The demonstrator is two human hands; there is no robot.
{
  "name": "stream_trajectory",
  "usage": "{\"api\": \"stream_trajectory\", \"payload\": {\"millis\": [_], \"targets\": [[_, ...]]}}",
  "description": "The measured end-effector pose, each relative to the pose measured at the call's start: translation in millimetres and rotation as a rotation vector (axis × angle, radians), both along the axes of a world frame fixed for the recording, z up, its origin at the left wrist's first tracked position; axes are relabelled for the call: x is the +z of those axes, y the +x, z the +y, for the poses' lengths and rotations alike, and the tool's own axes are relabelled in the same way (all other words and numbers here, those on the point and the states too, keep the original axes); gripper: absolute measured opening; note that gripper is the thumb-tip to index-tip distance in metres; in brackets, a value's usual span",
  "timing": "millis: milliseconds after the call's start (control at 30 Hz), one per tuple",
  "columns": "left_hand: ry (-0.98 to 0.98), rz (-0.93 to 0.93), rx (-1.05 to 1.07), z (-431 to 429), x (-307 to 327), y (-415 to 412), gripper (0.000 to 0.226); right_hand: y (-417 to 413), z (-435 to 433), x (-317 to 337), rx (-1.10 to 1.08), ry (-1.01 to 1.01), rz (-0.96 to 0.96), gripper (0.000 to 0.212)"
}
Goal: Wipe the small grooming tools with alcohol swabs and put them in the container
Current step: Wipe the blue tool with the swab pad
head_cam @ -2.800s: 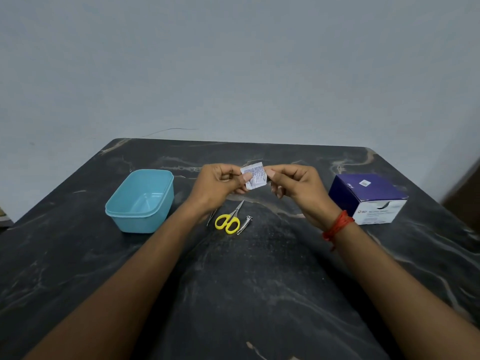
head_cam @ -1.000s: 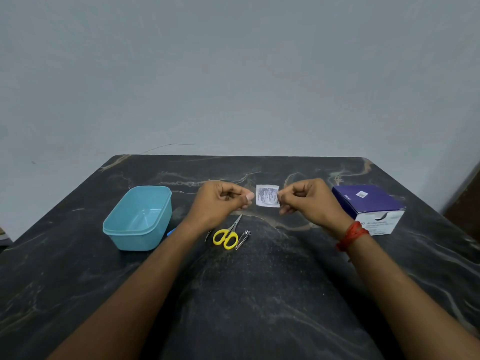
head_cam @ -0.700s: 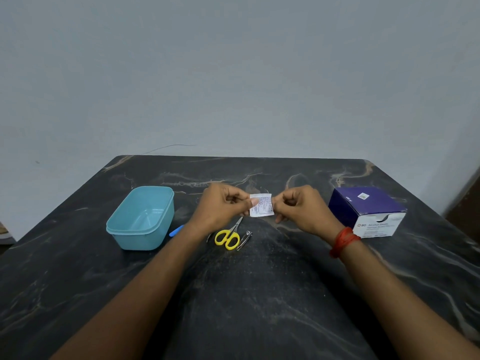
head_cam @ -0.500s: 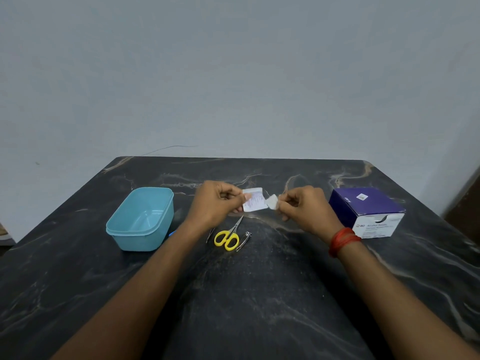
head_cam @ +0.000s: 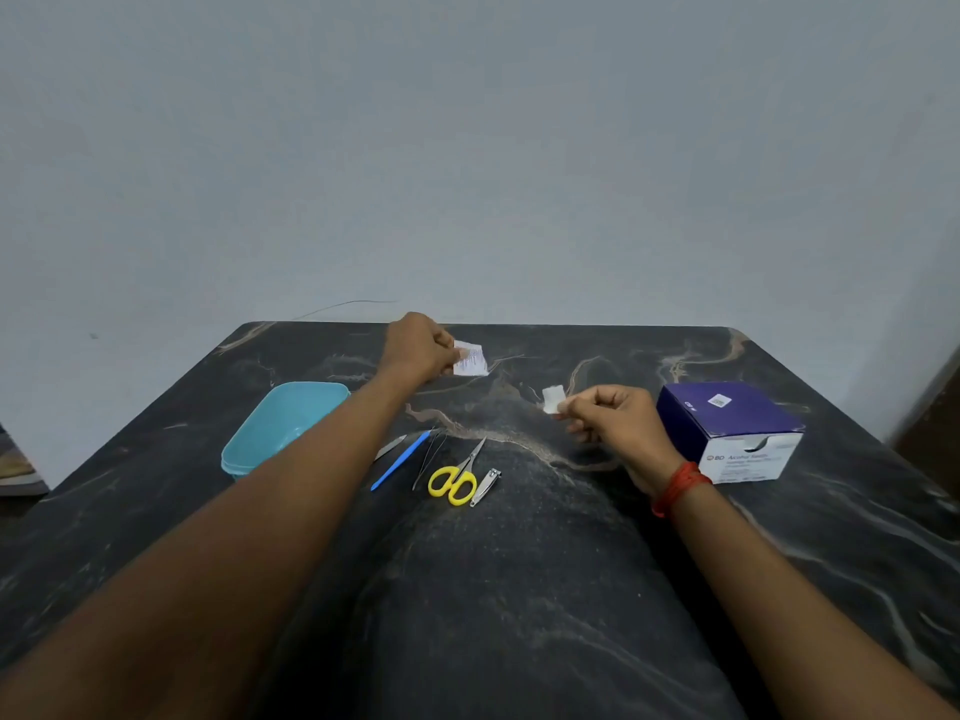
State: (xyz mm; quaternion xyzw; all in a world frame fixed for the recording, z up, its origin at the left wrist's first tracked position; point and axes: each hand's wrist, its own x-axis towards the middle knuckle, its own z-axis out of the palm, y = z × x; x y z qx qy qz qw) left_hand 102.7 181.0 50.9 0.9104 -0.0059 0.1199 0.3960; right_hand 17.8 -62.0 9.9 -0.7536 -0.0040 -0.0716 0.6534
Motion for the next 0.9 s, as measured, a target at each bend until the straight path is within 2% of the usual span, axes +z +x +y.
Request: {"api": "stream_trajectory", "payload": {"millis": [67,167,267,400,467,567,733,900], "targets": [[0.099,0.052,-0.005,1,1,5,0.025,0,-1,0,-0.003,0.022,0.002,0.012],[0.171,0.021,0.012,5,-1,3,0.032,1,-2,-1,0.006,0.019,-0.015,0.020],[0.252,0.016,0.023,12,-1,-4,0.028,1,0,-2,0.020,0.005,-0.038,0.020],[0.592,0.110,-0.020,26,7,-25,0.014,2,4,-4,0.036,-0.030,-0.052,0.018],[0.772,0.163,-0.033,31,13,-40,0.020,2,4,-4,0.031,-0.041,-0.056,0.020],[0.934,0.264,-0.030,33,17,-60,0.033,1,6,-3,0.029,-0.046,-0.055,0.020],[0.995,0.361,-0.027,30,11,-79,0.052,-2,10,-3,0.035,-0.055,-0.066,0.010],[0.991,0.426,-0.030,18,14,-92,0.035,-3,10,-2,0.039,-0.052,-0.075,0.009]]}}
